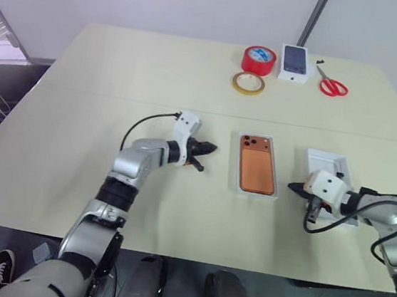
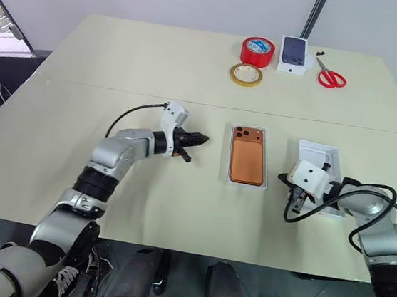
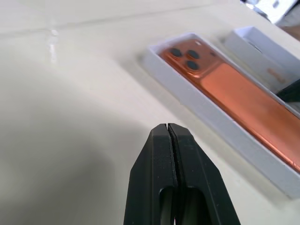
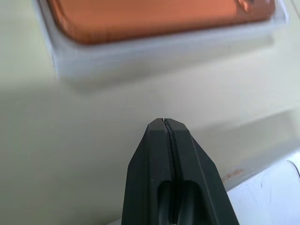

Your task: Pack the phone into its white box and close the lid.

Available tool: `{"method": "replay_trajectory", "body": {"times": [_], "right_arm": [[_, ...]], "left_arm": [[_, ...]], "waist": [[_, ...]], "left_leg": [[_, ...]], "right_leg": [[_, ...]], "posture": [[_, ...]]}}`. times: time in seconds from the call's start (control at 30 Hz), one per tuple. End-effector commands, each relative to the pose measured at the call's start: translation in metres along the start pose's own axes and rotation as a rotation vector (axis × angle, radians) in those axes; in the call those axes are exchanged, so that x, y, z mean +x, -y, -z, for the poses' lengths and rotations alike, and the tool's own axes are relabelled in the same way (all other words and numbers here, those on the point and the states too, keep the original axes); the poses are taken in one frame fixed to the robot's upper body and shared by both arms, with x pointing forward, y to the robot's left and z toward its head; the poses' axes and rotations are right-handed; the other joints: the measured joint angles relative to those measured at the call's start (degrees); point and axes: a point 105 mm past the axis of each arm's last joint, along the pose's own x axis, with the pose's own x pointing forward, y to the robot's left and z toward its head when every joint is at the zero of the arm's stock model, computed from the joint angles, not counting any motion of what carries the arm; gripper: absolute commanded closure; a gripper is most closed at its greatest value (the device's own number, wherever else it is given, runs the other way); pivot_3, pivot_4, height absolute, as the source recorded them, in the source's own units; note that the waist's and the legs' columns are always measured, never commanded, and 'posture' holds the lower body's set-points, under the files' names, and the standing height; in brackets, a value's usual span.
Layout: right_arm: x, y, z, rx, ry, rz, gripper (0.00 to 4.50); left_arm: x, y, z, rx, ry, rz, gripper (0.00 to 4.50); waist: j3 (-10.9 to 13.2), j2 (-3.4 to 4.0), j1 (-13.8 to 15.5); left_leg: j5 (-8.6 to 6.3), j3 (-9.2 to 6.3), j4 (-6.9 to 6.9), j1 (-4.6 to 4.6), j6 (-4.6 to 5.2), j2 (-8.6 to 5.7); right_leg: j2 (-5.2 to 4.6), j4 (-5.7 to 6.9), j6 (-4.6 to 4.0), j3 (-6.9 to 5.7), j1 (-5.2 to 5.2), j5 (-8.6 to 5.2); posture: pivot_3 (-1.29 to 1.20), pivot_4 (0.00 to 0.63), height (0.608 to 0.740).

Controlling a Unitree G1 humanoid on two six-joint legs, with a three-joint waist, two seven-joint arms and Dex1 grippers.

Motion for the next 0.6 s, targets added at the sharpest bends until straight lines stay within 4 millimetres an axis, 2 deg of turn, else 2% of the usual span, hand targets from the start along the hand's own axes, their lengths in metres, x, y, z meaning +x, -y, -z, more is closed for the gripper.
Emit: {"method": "replay_trajectory", "body": {"times": [0.03, 0.1, 0.13, 0.2, 0.23, 0.33, 0.4, 0.53, 0.6], "right_arm": [[-0.012, 0.023, -0.02, 0.092, 0.102, 0.055, 4.5], [-0.013, 0.025, -0.036, 0.142, 0.178, 0.062, 3.97], [-0.013, 0.026, -0.04, 0.144, 0.195, 0.071, 3.66], [-0.013, 0.033, -0.044, 0.171, 0.212, 0.138, 2.63], [-0.014, 0.035, -0.043, 0.194, 0.21, 0.156, 2.07], [-0.023, 0.054, -0.02, 0.239, 0.082, 0.352, 0.42], [-0.031, 0.061, -0.013, 0.311, 0.041, 0.451, 0.42], [-0.041, 0.054, -0.011, 0.451, -0.013, 0.479, 0.42], [-0.039, 0.033, -0.013, 0.551, -0.044, 0.405, 0.42]], "left_arm": [[-0.021, 0.019, -0.023, 0.036, 0.088, 0.13, 4.22], [-0.037, 0.017, -0.025, 0.095, 0.1, 0.141, 3.72], [-0.042, 0.016, -0.026, 0.127, 0.103, 0.134, 3.26], [-0.053, 0.013, -0.027, 0.161, 0.113, 0.13, 2.19], [-0.059, 0.013, -0.026, 0.167, 0.115, 0.144, 1.67], [-0.087, 0.013, -0.017, 0.239, 0.094, 0.191, 0.02], [-0.103, 0.013, -0.014, 0.326, 0.089, 0.203, 0.02], [-0.118, 0.014, -0.013, 0.412, 0.104, 0.235, 0.02], [-0.123, 0.015, -0.013, 0.436, 0.111, 0.265, 0.02]], "waist": [[0.0, 0.02, 0.0], [0.0, 0.06, -0.3], [0.0, 0.06, -0.4], [0.0, 0.06, -0.5], [0.0, 0.08, -0.4], [0.0, 0.1, -0.2], [0.0, 0.12, 0.0], [0.0, 0.14, 0.1], [0.0, 0.15, 0.1]], "left_leg": [[0.0, 0.0, -0.01, 0.0, 0.0, 0.0], [0.0, 0.0, -0.02, 0.0, -0.01, 0.04], [0.0, 0.0, -0.04, 0.01, -0.01, 0.07], [0.0, -0.01, -0.08, 0.05, -0.02, 0.12], [0.0, -0.01, -0.08, 0.06, -0.01, 0.13], [-0.01, 0.01, -0.07, 0.04, -0.01, 0.1], [-0.01, 0.04, -0.1, 0.0, -0.01, 0.07], [-0.02, 0.02, -0.12, -0.03, -0.01, 0.08], [-0.06, 0.03, -0.12, -0.04, 0.04, 0.07]], "right_leg": [[0.0, 0.0, 0.0, 0.0, 0.0, 0.0], [0.01, 0.01, 0.0, 0.0, -0.02, 0.0], [0.03, 0.02, -0.01, 0.01, -0.03, 0.0], [0.06, 0.02, -0.02, 0.0, -0.02, 0.0], [0.06, 0.01, -0.02, 0.0, -0.01, 0.0], [0.0, -0.03, -0.03, 0.01, -0.02, 0.0], [-0.06, -0.03, -0.04, 0.05, -0.08, -0.01], [-0.15, -0.04, -0.07, 0.02, -0.11, -0.01], [-0.18, -0.05, -0.09, 0.02, -0.1, 0.0]], "posture": [[0.0, 0.15, 0.74], [0.0, 0.15, 0.74], [0.0, 0.15, 0.74], [0.0, 0.15, 0.74], [0.0, 0.15, 0.74], [0.0, 0.15, 0.74], [0.0, 0.15, 0.74], [0.0, 0.15, 0.74], [0.0, 0.15, 0.74]]}}
